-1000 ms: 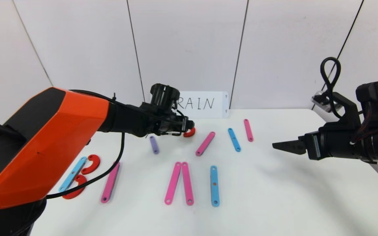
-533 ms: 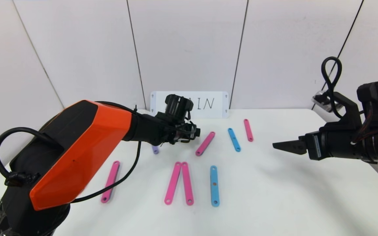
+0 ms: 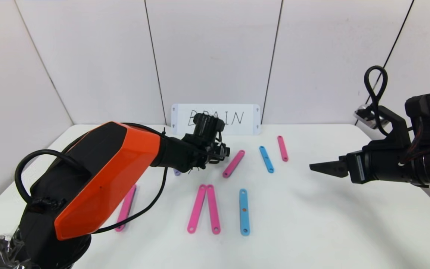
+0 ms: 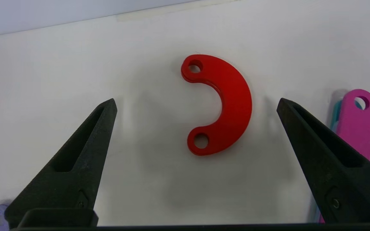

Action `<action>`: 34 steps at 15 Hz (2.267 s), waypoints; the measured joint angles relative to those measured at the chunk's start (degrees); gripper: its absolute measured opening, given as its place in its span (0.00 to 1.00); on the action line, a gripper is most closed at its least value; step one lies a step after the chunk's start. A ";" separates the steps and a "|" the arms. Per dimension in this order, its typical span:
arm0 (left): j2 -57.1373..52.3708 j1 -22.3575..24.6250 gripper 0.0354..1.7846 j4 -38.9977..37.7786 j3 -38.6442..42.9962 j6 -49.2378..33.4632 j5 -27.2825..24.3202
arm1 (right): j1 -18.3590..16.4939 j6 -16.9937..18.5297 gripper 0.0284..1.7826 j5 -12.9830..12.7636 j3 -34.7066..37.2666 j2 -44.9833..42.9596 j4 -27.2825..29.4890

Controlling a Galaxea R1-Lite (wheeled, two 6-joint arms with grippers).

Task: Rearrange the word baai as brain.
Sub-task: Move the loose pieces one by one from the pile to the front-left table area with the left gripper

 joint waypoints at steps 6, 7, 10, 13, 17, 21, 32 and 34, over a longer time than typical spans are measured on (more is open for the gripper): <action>1.94 -0.32 0.88 0.48 -2.01 0.22 2.80 | 0.16 0.00 0.97 0.02 0.11 0.00 0.00; 2.12 -0.39 0.83 0.45 -2.08 0.20 2.78 | 0.22 0.00 0.97 0.00 0.11 0.00 0.00; 2.51 -0.56 0.56 0.34 -2.12 0.50 2.83 | 0.49 0.00 0.97 -0.05 0.20 0.00 0.00; 2.71 -0.76 0.26 0.21 -2.15 0.61 2.78 | 0.77 -0.07 0.97 -0.06 0.41 -0.12 0.02; 2.82 -0.78 0.14 0.20 -2.17 0.59 2.76 | 0.91 -0.05 0.97 -0.09 0.57 -0.63 0.00; 2.65 -0.76 0.14 0.37 -1.89 0.56 2.78 | 1.02 -0.02 0.97 -0.16 0.59 -0.76 0.00; -2.28 -0.67 0.14 1.66 0.83 0.83 2.76 | 1.23 0.00 0.97 -0.24 0.79 -0.85 0.00; -3.58 -0.54 0.14 1.85 1.50 1.05 2.83 | 1.18 0.06 0.97 -0.20 0.69 -0.94 0.00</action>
